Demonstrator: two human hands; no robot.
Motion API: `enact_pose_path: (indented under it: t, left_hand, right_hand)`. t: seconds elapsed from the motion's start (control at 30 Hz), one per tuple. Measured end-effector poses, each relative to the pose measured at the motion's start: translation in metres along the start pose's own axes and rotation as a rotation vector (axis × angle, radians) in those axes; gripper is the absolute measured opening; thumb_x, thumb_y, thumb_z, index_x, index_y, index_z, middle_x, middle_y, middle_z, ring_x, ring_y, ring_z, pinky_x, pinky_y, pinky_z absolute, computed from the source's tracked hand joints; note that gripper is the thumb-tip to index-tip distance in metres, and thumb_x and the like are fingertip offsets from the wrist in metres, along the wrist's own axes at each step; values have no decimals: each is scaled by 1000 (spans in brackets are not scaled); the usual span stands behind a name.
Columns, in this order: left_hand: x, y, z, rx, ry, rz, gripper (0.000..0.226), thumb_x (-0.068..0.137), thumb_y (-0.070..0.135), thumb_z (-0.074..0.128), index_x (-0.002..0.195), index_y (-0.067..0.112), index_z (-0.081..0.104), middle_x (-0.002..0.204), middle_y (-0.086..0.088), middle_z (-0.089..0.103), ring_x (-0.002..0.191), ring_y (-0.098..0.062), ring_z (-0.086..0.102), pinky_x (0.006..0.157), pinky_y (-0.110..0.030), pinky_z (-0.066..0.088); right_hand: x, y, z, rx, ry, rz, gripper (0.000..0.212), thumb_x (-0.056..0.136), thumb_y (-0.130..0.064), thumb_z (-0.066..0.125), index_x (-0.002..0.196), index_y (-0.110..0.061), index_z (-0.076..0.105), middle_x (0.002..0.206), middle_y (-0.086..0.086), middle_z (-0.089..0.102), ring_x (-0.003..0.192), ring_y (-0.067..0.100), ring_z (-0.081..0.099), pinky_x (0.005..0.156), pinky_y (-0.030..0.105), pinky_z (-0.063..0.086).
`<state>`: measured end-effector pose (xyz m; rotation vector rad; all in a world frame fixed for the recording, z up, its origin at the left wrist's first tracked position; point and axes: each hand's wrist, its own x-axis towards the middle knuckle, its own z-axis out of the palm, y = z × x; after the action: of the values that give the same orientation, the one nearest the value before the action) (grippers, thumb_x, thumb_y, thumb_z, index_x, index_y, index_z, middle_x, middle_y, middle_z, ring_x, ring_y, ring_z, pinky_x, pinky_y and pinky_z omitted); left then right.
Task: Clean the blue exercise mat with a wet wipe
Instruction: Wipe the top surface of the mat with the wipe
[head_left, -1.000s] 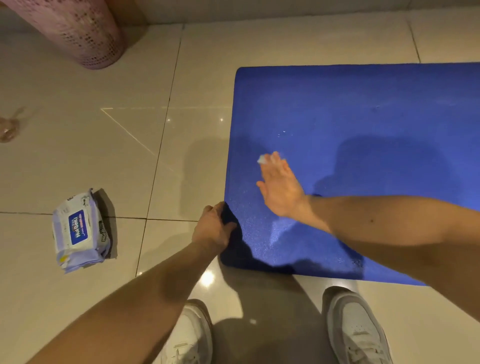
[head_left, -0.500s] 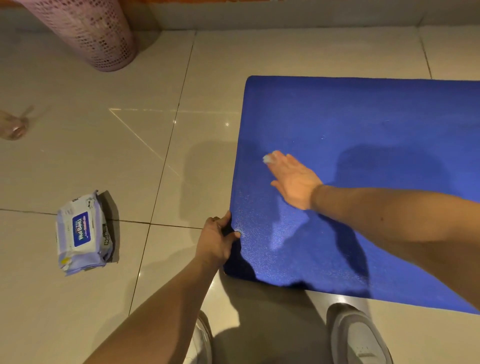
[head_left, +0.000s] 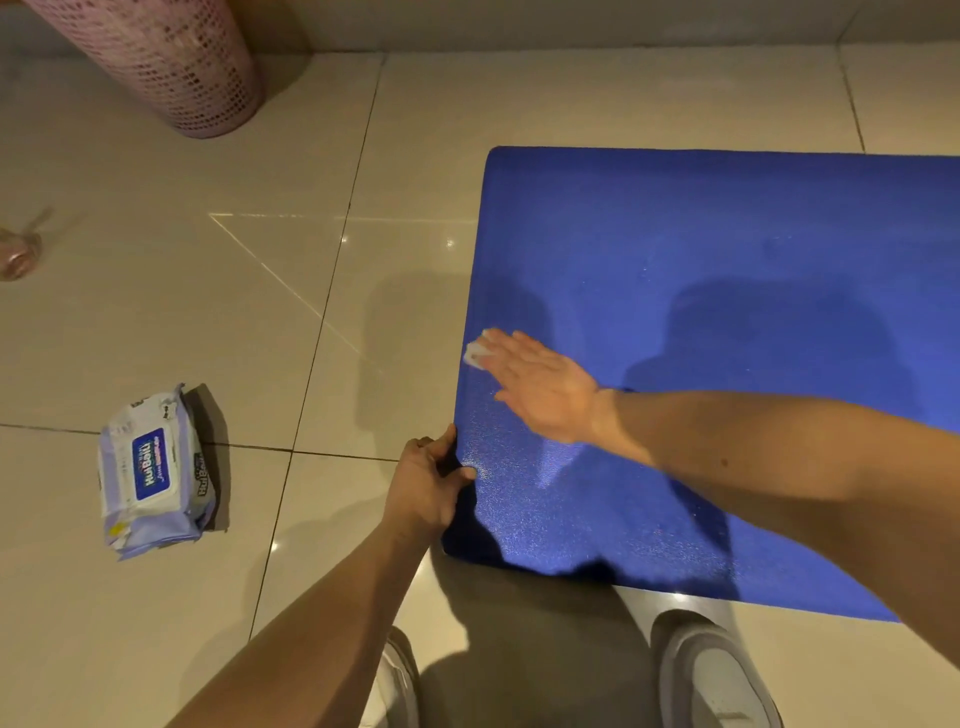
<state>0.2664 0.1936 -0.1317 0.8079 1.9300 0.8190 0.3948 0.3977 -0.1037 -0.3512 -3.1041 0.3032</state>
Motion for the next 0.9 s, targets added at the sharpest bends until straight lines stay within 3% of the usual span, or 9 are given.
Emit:
enact_pose_path:
  t: [0.07,0.2,0.3,0.4,0.47,0.53,0.6,0.77,0.9]
  left_hand:
    - [6,-18,3,-39,12,-23,58,79,32,77,135,33,61,108,-8,72,108,-29,66,100,-49,50]
    - [1,-2,0,-33,29,9,50,80,27,76,129,29,66,106,-5,74,106,-30,67,99,-50,51]
    - [-7,19,-3,-40,22,2,48,79,16,74,127,24,68,104,2,75,104,-21,69,100,-46,52]
    - [-14,38,-8,48,10,23,48,82,-7,70,124,15,68,90,26,73,88,10,65,87,-12,49]
    - [-18,49,-11,192,2,21,44,80,-5,69,115,23,68,78,30,70,79,11,64,72,-4,41]
    - [-17,62,-13,324,25,-6,31,78,14,71,107,25,67,82,14,69,91,-13,65,72,-17,42]
    - [-10,76,-14,450,114,-46,34,80,26,71,112,14,67,100,-7,66,106,-30,56,81,-27,42]
    - [-9,141,-8,-69,223,-99,24,91,35,70,109,20,62,96,8,63,86,-10,62,87,-31,48]
    - [-8,148,9,-257,109,-199,79,77,65,70,132,11,54,129,-8,63,117,-26,62,103,-45,49]
  right_hand:
    - [-7,37,-22,75,66,166,44,94,-15,51,135,-30,50,142,-3,48,129,25,46,110,45,41]
    - [-14,76,-32,97,73,452,59,104,-26,41,155,-4,24,159,15,28,148,33,24,125,45,16]
    - [-12,51,-29,282,131,444,49,103,-25,44,148,-7,39,156,14,37,147,33,28,123,41,23]
    - [-9,24,-39,620,223,566,51,100,-22,58,149,-13,46,148,7,51,133,23,48,104,8,31]
    - [-9,15,-46,813,239,678,58,95,-22,68,150,-16,48,141,3,59,124,17,57,103,13,39]
    - [-9,8,-57,1057,310,756,60,90,-17,75,145,-15,54,133,1,65,117,15,63,101,24,51]
    - [-10,5,-71,1184,353,820,57,87,-14,79,140,-14,59,127,0,66,111,13,65,88,11,52]
    - [-30,-1,-91,1290,320,873,34,85,-12,80,115,-21,68,103,14,71,94,28,71,82,24,59]
    - [-47,-12,-94,1488,296,884,29,86,2,75,111,-11,67,88,8,69,80,20,73,78,33,61]
